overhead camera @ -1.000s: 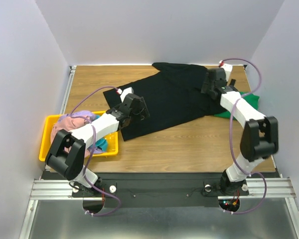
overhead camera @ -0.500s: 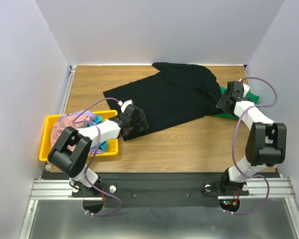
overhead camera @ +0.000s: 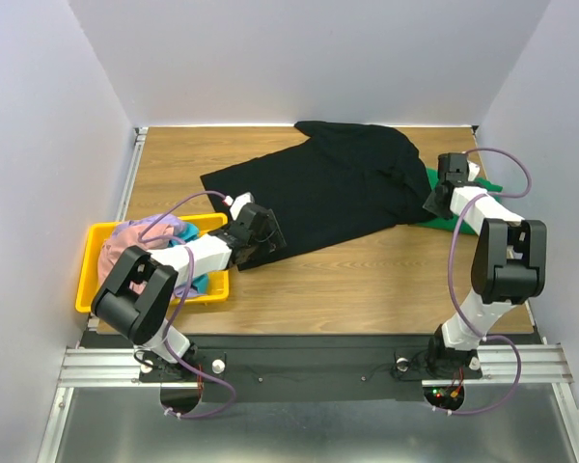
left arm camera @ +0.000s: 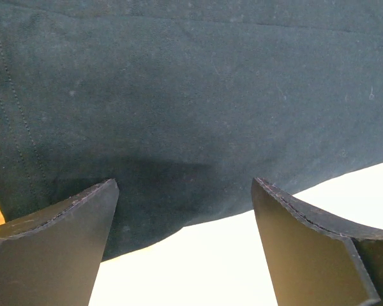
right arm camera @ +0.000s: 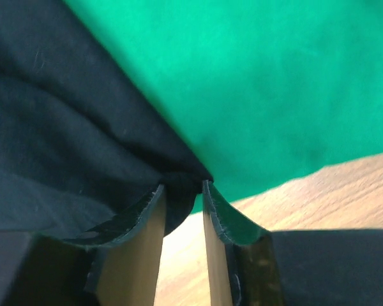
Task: Fold and stack the t-shirts
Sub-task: Fold the tshirt
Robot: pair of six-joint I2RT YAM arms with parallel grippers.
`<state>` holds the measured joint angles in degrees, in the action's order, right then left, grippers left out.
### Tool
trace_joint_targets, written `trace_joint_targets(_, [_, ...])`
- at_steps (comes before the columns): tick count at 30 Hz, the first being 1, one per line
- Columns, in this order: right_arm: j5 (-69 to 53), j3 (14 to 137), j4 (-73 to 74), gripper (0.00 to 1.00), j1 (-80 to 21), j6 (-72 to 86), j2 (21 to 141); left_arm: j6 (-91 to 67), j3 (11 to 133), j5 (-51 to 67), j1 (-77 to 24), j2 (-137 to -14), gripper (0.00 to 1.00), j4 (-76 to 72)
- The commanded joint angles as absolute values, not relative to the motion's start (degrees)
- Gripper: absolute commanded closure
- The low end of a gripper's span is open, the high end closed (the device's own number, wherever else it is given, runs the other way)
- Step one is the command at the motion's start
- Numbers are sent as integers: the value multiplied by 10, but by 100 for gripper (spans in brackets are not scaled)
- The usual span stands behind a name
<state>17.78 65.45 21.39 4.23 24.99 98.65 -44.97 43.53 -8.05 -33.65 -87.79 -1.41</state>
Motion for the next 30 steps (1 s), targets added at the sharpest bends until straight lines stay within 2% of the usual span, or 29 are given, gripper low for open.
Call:
trace_joint_targets(1, [187,688,207,68,60,250,1005,-453,405,-104,-324,-883,1,13])
trace_joint_targets(9, [158,679,204,69,62,255,1020,-454,393,-105,-319,-878,2,14])
trace_joint_targets(10, [157,679,204,75,62,257,1020,-453,393,-105,-319,-879,2,14])
trace_joint_targets(12, [155,681,204,79,62,258,1020,-454,391,-105,-319,-882,2,13])
trace_joint_targets(13, [151,682,203,90,62,259,1019,-454,391,-105,-319,-882,2,14])
trace_joint_targets(15, [143,686,203,100,62,263,1011,-454,390,-105,-318,-885,2,14])
trace_joint_targets(20, [163,694,204,100,62,256,988,-455,388,-112,-317,-885,2,19])
trace_joint_targets(30, [305,699,230,100,72,216,940,-463,381,-124,-316,-871,1,54])
